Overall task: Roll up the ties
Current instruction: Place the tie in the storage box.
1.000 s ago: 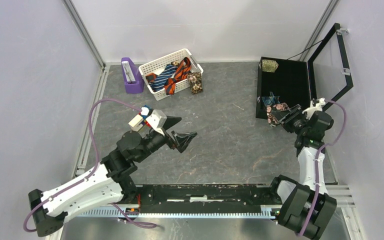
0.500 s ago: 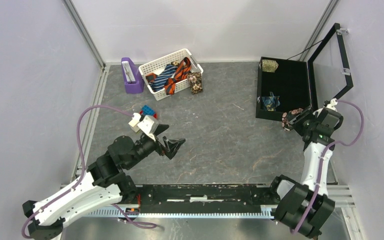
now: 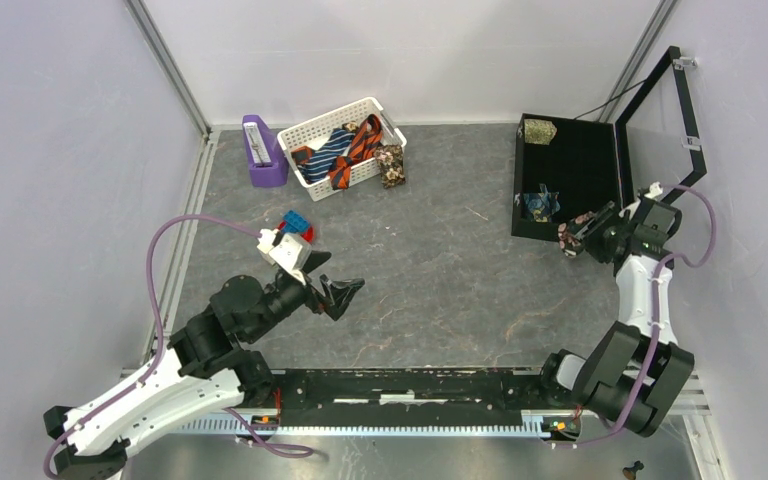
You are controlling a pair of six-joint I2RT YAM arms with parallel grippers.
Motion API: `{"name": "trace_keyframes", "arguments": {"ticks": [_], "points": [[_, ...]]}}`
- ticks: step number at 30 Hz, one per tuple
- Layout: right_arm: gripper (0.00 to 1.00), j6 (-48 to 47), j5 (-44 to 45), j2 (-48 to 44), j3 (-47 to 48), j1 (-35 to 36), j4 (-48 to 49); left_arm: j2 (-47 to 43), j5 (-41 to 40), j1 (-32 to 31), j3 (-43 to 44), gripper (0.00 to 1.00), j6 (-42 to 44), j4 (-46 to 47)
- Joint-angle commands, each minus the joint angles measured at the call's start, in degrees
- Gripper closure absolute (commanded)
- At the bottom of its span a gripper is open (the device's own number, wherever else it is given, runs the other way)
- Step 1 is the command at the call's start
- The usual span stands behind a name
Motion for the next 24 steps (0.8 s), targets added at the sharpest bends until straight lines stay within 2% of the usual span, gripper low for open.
{"name": "trace_keyframes", "arguments": {"ticks": [1, 24], "points": [[1.00, -0.88, 0.52, 1.46, 5.27, 2.03, 1.35, 0.32, -1.51, -0.15, 0.68, 0.00, -0.28, -0.77], [1.00, -1.85, 4.01, 15.55, 15.13, 5.11, 2.31, 1.40, -2.92, -0.18, 0.63, 0.00, 0.31, -2.15]]}}
